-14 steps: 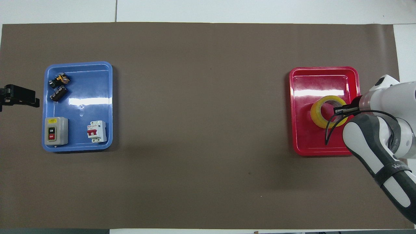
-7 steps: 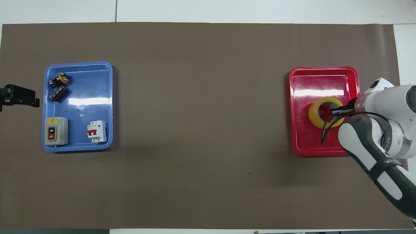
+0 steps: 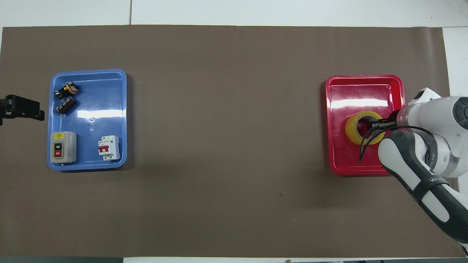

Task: Place and move tape with both arms
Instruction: 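Lower the tape into the red tray and open the right gripper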

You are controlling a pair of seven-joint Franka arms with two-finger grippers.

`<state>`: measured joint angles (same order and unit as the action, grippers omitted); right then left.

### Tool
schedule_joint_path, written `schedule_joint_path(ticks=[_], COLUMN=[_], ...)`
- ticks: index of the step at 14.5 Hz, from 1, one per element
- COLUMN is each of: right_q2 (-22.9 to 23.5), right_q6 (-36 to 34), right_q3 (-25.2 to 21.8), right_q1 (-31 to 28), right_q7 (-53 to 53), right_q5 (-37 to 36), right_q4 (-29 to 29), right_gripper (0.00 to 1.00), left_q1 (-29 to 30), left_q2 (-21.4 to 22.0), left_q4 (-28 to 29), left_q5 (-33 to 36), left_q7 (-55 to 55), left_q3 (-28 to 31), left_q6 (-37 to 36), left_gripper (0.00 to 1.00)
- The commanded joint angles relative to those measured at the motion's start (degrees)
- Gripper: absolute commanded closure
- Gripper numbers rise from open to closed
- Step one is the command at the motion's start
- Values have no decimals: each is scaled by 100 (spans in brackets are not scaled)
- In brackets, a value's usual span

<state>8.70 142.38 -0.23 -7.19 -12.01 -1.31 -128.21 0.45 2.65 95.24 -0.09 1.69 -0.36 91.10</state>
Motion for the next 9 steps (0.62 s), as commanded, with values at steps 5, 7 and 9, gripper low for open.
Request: schedule_joint_path(ticks=[5,7,9], right_q2=[-342,-465,-710], right_q6=[-1414,-1746,-2378], right_q3=[119,137,137], right_q1=[480,490,490], right_q7=[1549,1946,2516], right_q5=[8,8,34], right_q4=[1087,1350,1745], right_gripper=[0,0,0], left_q1=[16,16,16], left_q2=[-2,-2,-2], left_q4=[-14,-14,-14], left_q5=[-114,-114,-114], left_q7=[-55,-55,-64], left_q3=[1,1,1], left_q6=[-93,-93,-93], left_gripper=[0,0,0])
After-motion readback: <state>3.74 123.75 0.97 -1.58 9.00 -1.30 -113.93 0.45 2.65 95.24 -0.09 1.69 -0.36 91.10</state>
